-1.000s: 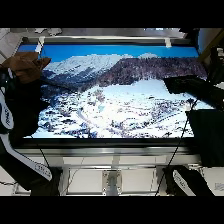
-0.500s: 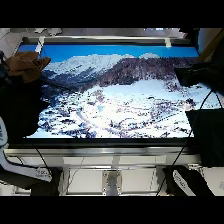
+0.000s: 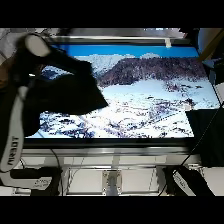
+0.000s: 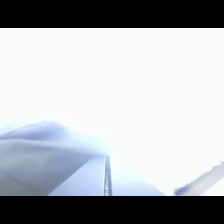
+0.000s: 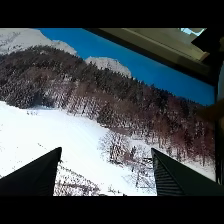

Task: Fold the clothes and pants, and hang the long-sleeved shirts on hangers.

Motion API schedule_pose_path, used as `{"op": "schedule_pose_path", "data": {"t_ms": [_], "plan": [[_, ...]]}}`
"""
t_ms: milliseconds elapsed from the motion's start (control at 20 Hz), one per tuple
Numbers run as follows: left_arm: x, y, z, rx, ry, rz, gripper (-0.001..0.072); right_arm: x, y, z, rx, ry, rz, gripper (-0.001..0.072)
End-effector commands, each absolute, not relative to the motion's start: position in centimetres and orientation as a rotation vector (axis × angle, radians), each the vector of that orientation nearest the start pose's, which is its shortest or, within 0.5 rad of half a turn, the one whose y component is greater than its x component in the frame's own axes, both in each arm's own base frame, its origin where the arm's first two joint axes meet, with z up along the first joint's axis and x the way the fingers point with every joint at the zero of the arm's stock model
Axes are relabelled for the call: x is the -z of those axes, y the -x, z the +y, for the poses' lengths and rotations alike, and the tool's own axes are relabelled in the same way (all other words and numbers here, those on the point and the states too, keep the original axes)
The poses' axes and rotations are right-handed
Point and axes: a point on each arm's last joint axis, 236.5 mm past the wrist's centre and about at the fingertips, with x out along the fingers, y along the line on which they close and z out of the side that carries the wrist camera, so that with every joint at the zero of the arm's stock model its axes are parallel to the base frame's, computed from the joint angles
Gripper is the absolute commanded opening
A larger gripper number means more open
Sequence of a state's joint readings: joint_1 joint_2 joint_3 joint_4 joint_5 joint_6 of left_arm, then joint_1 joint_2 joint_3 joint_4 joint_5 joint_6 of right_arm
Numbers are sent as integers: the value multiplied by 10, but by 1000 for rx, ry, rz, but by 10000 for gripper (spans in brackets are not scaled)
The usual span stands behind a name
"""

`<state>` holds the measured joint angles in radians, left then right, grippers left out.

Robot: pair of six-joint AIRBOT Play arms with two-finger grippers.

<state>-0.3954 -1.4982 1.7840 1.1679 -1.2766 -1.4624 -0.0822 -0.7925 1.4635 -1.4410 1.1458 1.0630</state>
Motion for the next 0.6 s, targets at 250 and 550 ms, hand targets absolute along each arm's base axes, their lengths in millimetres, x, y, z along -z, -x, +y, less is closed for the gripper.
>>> {"op": "schedule_pose_path", "data": {"t_ms": [250, 550], "plan": [[21, -224, -502, 1204, -350, 1240, 6, -271, -329, -6, -176, 406, 687, 631], [-39, -280, -459, 1120, -280, 1158, 652, -212, -359, 12, -278, 322, 810, 632]]}}
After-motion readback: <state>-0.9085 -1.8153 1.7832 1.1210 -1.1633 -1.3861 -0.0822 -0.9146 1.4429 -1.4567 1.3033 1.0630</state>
